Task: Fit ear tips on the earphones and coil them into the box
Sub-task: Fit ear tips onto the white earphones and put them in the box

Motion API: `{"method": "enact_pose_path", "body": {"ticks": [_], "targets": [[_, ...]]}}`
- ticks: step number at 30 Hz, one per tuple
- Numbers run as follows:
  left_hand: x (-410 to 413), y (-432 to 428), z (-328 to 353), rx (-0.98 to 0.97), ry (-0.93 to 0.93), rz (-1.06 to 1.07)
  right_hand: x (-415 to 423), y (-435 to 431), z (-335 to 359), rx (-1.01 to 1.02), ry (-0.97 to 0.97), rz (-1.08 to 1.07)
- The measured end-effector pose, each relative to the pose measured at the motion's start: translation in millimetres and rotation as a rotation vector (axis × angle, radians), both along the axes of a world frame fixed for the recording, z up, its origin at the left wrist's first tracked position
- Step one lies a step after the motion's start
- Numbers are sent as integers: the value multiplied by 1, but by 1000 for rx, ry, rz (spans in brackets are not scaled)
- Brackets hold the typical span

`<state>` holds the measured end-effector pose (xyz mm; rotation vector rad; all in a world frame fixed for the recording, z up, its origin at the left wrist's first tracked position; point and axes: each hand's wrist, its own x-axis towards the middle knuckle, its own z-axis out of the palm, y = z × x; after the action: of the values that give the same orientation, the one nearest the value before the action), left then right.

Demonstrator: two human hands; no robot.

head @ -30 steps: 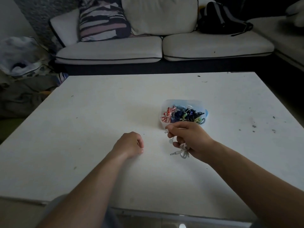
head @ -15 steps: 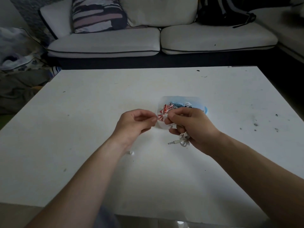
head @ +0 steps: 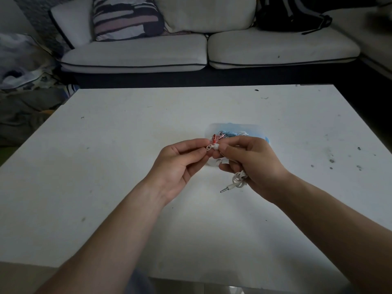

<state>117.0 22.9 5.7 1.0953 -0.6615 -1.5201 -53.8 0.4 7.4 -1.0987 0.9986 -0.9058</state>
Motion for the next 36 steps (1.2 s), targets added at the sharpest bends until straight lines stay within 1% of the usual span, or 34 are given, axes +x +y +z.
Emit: {"method": "enact_pose_path", "body": {"ticks": [15, 20, 31, 36], "targets": [[1, 1, 2, -28, -76, 4, -1, 0, -1, -50, 67, 14], [0, 2, 4, -29, -71, -5, -3, -1, 1, -59, 73, 29], [4, 2, 3, -32, -76, -84, -8, -3, 5, -34, 44, 143], [4, 1, 2, -27, -77, -103, -11, -4, 5, -32, 75, 169]]}}
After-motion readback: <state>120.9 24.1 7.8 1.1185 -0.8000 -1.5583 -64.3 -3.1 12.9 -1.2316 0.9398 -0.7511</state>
